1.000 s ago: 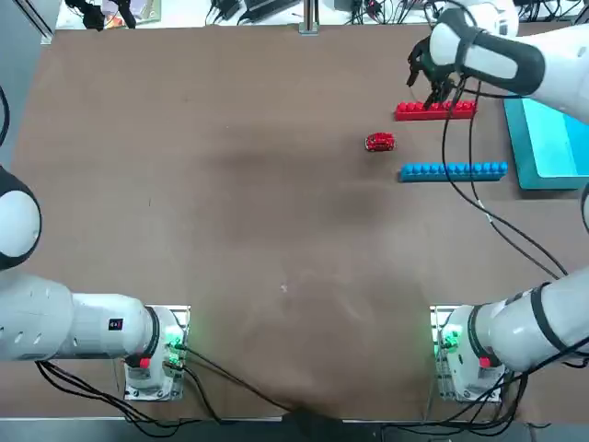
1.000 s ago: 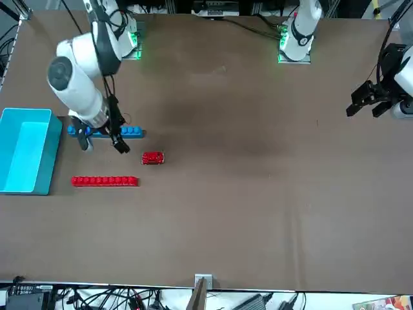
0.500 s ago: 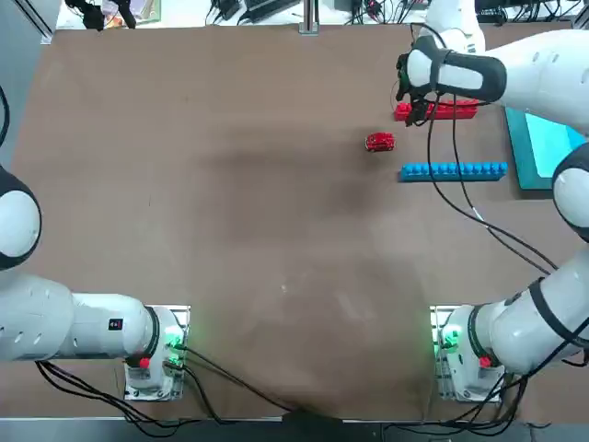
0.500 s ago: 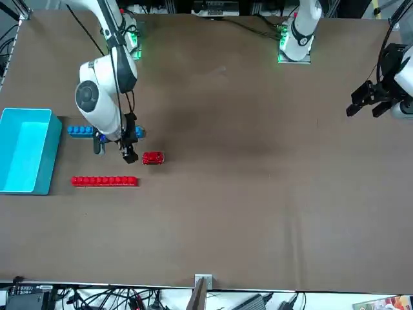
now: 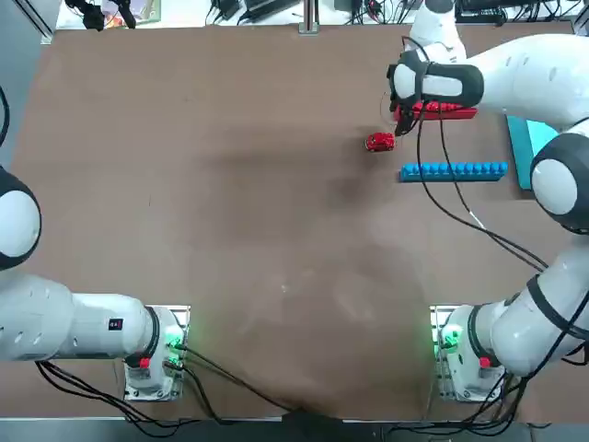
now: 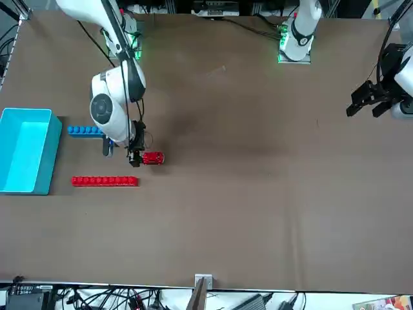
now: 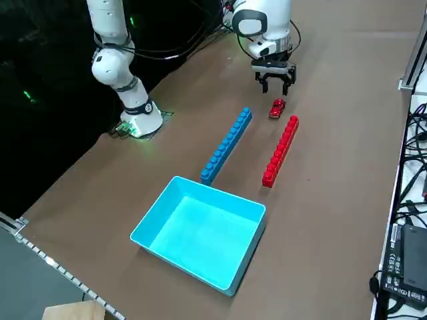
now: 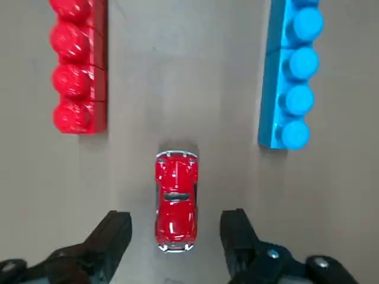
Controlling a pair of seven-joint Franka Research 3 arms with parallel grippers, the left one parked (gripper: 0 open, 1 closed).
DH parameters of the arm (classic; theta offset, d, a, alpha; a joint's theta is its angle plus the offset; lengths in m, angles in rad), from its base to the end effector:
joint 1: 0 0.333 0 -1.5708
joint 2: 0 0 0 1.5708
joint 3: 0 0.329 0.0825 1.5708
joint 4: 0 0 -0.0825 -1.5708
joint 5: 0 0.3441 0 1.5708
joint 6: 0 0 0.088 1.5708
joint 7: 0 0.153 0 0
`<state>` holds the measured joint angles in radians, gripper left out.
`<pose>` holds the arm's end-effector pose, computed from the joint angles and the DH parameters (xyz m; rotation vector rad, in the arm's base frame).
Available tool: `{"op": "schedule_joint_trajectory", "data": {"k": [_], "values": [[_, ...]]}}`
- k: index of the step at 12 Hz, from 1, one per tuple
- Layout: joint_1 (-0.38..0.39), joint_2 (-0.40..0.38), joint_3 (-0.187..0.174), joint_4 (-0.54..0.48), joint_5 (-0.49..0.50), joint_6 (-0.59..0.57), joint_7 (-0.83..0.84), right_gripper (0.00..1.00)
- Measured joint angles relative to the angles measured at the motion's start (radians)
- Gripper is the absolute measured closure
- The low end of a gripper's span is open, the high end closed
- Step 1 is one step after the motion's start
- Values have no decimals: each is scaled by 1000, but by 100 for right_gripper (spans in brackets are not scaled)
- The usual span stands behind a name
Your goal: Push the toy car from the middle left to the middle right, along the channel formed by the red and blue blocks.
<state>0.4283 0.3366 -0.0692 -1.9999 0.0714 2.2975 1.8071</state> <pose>0.5355 0.2064 0.2814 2.2913 -2.1197 -0.0683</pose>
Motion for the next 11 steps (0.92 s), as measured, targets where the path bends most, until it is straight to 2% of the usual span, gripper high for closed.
{"op": "schedule_joint_trajectory", "data": {"k": [5,11], "values": [[36,63,0,1,-56,45,110,18],[39,98,-1,-1,-57,107,112,20]]}}
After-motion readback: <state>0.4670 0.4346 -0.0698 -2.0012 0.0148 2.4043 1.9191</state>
